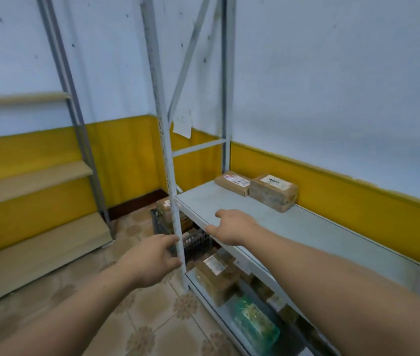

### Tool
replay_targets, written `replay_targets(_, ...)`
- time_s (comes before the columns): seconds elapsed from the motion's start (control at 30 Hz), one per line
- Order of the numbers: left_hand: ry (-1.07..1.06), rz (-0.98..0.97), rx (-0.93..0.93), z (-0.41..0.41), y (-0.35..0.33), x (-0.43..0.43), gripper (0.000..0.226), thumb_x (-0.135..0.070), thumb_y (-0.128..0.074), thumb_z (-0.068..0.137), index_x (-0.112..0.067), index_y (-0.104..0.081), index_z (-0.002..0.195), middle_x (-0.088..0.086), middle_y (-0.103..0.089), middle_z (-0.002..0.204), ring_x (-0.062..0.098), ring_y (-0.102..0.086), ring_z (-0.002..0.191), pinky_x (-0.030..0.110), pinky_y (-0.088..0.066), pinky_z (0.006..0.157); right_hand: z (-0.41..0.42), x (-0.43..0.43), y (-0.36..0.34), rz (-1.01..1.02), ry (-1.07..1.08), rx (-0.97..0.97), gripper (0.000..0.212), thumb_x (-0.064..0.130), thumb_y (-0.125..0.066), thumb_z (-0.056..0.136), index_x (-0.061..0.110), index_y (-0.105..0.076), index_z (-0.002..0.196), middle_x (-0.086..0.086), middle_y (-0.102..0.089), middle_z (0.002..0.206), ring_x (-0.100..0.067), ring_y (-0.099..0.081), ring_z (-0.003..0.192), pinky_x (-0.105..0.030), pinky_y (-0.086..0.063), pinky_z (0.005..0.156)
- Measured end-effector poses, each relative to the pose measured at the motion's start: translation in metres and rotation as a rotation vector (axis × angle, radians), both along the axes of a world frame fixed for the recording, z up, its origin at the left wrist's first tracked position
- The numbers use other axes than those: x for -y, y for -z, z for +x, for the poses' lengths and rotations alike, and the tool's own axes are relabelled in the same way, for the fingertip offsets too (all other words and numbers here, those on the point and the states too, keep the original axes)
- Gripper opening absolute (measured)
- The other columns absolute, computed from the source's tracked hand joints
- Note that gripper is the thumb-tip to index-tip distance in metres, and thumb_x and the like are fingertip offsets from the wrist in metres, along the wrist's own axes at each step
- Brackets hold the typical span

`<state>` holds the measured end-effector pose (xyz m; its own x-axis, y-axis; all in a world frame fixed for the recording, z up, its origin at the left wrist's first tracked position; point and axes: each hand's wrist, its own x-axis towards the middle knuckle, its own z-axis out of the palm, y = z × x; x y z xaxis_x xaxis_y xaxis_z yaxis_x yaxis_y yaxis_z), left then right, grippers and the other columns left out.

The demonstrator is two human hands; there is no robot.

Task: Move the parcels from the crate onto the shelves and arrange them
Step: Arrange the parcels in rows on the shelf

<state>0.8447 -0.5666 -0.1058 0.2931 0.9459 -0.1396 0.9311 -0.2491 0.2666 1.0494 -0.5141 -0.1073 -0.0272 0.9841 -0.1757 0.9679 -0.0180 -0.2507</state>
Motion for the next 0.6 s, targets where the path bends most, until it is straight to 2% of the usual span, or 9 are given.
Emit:
replay_targets(0.13,-0.087,-0.043,0.031,-0.037,0.014,-0.059,0.060,-0.046,-0.056,0.092,-0.029,-0.036,0.146,-0.006,-0.038,0.151,0.014,-0.037,0.137,0.030,-0.034,0.111,-0.046,-0.077,0.016,0.005,-0.082,-0.017,0.065,0.065,-0.048,0.092,0.022,-0.048,0.141,-0.006,-0.057,0.136,-0.027,-0.055,0.119,-0.042,-0.050,0.095)
replay_targets(0.27,-0.192,-0.080,0.074,-0.066,0.021,-0.130,0.060,-0.046,-0.056,0.093,-0.029,-0.034,0.148,-0.006,-0.036,0.153,0.014,-0.036,0.138,0.030,-0.033,0.112,-0.086,-0.162,0.031,-0.033,-0.167,-0.013,0.070,0.064,-0.046,0.093,0.019,-0.042,0.147,-0.008,-0.052,0.143,-0.029,-0.052,0.125,-0.043,-0.049,0.098)
replay_targets(0.43,-0.277,-0.113,0.063,-0.111,0.023,-0.203,0.060,-0.045,-0.055,0.094,-0.027,-0.035,0.148,-0.004,-0.038,0.152,0.015,-0.039,0.136,0.030,-0.033,0.110,-0.137,-0.254,0.039,-0.103,-0.241,-0.015,0.065,0.061,-0.047,0.095,0.018,-0.045,0.144,-0.008,-0.052,0.142,-0.028,-0.055,0.120,-0.042,-0.051,0.095)
replay_targets(0.6,-0.350,-0.123,0.078,-0.164,0.034,-0.266,0.060,-0.044,-0.054,0.094,-0.026,-0.035,0.148,-0.004,-0.036,0.153,0.016,-0.035,0.138,0.030,-0.032,0.112,-0.191,-0.326,0.050,-0.174,-0.329,0.023,0.069,0.059,-0.044,0.097,0.019,-0.036,0.152,-0.008,-0.044,0.151,-0.029,-0.046,0.133,-0.040,-0.043,0.104)
